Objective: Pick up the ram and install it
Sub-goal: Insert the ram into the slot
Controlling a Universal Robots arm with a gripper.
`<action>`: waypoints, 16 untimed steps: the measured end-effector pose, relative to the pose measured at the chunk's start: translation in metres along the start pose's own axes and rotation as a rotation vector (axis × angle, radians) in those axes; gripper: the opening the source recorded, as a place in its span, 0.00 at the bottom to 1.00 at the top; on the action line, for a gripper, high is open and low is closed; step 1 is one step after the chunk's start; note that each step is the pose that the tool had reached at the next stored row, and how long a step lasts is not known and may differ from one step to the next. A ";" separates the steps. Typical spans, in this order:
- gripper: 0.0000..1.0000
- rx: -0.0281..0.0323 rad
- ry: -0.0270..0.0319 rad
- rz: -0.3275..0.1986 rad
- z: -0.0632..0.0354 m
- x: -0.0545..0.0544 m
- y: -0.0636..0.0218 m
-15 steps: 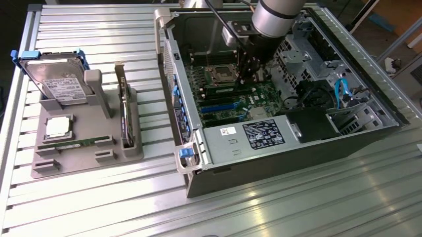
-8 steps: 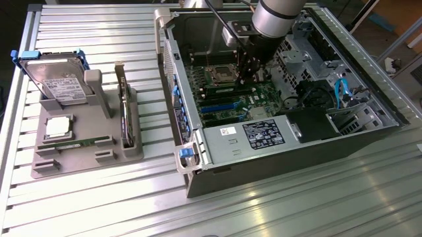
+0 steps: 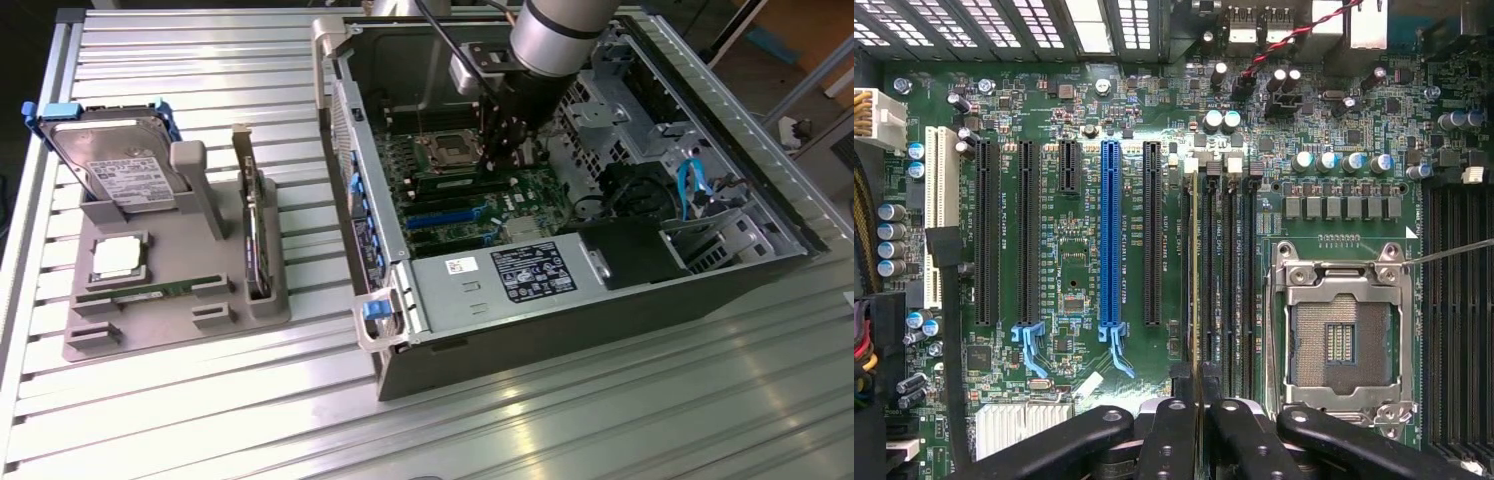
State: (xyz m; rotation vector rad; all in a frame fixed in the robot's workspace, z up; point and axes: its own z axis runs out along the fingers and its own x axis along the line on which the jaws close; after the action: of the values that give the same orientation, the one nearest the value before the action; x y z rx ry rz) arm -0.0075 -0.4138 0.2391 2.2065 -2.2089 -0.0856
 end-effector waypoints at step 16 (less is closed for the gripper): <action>0.12 0.0000 -0.0001 0.000 0.0033 0.000 -0.0002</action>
State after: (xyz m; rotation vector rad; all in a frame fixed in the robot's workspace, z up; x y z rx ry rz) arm -0.0075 -0.4138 0.2358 2.2066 -2.2090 -0.0857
